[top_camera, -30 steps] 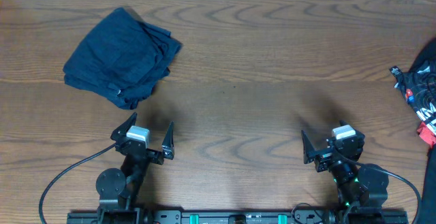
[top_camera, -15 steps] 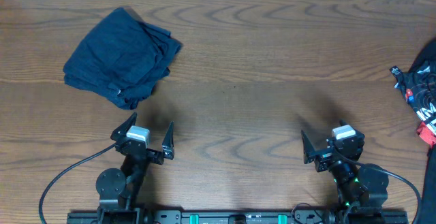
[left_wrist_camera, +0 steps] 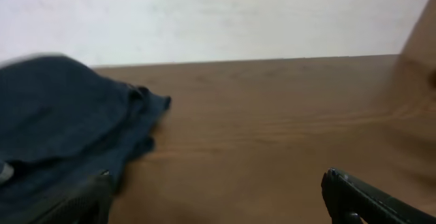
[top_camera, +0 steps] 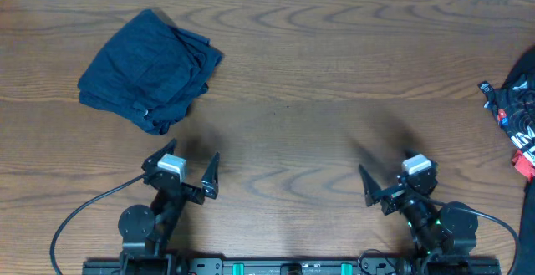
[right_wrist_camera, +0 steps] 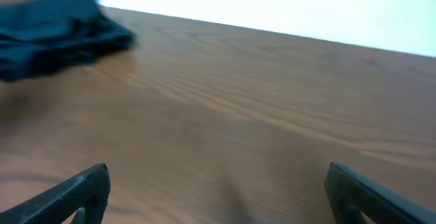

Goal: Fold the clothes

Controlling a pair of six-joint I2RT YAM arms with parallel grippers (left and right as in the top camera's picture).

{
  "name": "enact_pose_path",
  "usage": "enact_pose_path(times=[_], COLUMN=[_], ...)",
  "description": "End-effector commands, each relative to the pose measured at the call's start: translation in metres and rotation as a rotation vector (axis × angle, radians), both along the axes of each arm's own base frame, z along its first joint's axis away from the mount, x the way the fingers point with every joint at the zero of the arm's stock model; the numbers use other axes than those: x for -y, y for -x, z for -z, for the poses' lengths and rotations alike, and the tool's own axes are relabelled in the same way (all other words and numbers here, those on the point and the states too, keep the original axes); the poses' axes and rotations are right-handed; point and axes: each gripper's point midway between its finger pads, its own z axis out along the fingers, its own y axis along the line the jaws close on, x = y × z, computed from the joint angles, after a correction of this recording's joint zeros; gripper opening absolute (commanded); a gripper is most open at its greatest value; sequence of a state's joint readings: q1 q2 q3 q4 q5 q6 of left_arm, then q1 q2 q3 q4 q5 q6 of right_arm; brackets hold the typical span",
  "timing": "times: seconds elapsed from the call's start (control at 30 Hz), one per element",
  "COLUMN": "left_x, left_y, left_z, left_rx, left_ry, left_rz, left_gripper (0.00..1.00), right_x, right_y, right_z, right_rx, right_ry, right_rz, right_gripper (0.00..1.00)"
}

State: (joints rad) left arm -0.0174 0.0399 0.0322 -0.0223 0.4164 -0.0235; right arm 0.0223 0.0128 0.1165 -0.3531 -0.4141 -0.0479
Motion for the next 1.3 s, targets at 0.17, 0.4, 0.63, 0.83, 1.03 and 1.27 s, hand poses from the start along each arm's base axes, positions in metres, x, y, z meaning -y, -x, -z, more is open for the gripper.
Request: enact_pose_path(times=[0.17, 0.4, 0.63, 0.83, 1.03, 1.27], left_x=[0.013, 0.039, 0.025, -0.001, -0.001, 0.000], left_y=[0.004, 0.015, 0.010, -0.001, -0.026, -0.058], left_z=[0.048, 0.021, -0.060, -0.091, -0.105, -0.131], left_rx=[-0.249, -0.243, -0.138, -0.284, -0.508, -0.768], left_ry=[0.120, 0.152, 0.112, 0.058, -0.011, -0.028], left_rz=[0.055, 0.228, 0.140, -0.028, -0.014, -0.008], left_gripper=[0.98, 0.98, 0.98, 0.98, 0.98, 0.98], right_x=[-0.025, -0.022, -0.002, 0.011, 0.021, -0.011], right_y=[0.015, 0.013, 0.010, 0.001, -0.037, -0.092], right_z=[-0.002, -0.007, -0.064, -0.083, -0.087, -0.114], right_rx=[-0.031, -0.018, 0.036, -0.174, -0.469, -0.664], right_ry=[-0.092, -0.086, -0.131, -0.142, -0.051, -0.036], right_rz=[-0.157, -0.131, 0.012, 0.113, 0.173, -0.052], right_gripper=[0.99, 0.99, 0.99, 0.99, 0.99, 0.99])
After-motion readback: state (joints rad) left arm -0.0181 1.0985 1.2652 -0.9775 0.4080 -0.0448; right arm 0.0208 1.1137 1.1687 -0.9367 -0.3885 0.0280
